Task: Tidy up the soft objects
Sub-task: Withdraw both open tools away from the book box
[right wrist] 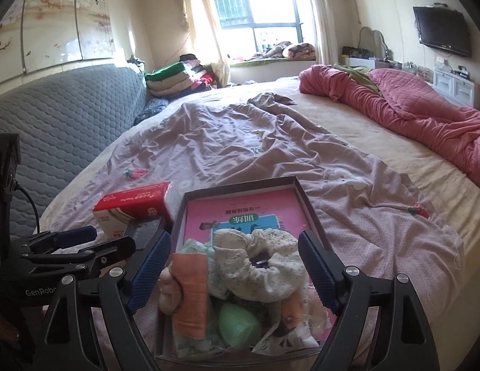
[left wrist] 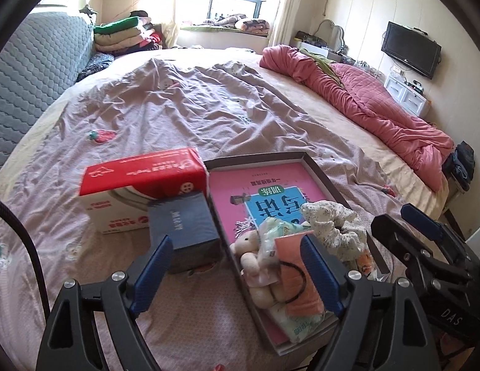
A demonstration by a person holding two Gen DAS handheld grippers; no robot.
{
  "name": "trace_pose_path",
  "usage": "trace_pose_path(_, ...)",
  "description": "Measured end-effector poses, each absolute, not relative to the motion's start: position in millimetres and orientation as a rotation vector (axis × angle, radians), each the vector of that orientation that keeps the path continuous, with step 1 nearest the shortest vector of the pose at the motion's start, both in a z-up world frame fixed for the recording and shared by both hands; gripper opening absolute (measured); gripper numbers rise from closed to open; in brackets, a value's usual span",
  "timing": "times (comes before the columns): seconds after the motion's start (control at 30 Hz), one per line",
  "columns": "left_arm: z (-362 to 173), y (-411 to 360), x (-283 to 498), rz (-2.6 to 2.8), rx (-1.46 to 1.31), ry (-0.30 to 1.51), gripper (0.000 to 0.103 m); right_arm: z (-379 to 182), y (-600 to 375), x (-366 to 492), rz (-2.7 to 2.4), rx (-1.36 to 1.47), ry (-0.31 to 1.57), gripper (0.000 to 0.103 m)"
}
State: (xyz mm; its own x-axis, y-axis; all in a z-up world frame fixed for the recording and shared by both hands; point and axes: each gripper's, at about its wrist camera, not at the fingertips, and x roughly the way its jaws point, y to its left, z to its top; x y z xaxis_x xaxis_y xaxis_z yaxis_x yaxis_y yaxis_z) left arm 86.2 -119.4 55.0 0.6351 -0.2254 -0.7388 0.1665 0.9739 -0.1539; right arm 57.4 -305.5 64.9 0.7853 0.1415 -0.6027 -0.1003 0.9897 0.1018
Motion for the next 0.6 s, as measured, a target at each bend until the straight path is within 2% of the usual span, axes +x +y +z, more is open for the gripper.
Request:
trace_pose_path(0.3, 72.3, -93.8, 47.0, -0.117, -0.074, 0.828, 0.085, 70.7, -288.1, 32.5, 0.125, 0.081, 0.705, 0.085)
trace_pose_path(0.6, 66.8, -86.8, 2.2, -0.062, -0.079, 0.861, 0.085, 65.5, -271.6, 2.8, 0.150, 0.006, 0.746, 0.085)
